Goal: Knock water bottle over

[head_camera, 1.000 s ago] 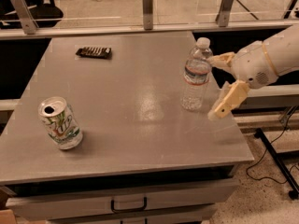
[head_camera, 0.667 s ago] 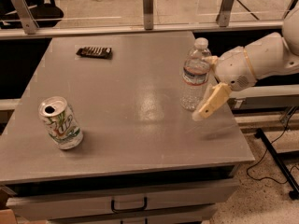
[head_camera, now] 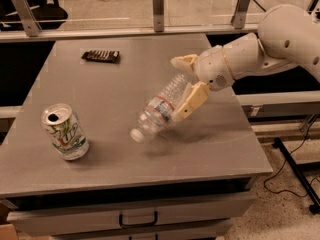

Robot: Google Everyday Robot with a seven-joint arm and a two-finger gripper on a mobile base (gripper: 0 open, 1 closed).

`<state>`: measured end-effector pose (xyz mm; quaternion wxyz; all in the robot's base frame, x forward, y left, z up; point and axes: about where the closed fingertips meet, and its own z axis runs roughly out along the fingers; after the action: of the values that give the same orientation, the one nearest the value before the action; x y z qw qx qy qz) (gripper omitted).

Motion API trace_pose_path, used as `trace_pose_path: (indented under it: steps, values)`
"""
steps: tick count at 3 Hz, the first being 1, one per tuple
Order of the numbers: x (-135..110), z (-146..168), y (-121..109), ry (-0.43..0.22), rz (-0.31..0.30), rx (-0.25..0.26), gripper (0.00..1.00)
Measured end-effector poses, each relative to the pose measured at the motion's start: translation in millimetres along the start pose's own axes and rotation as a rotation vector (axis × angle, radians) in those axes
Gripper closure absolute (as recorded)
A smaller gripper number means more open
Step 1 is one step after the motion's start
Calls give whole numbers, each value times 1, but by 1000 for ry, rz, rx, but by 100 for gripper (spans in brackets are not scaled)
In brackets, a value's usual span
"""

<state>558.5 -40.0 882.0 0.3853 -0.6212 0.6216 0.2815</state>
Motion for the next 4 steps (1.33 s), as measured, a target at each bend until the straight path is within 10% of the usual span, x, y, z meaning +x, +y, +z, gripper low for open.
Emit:
trace_pose_path:
  steps: [3,4]
  values:
    - [-11,23,-15,-19,12,5,0]
    - [-7,-22,-25,20,-21,46,0]
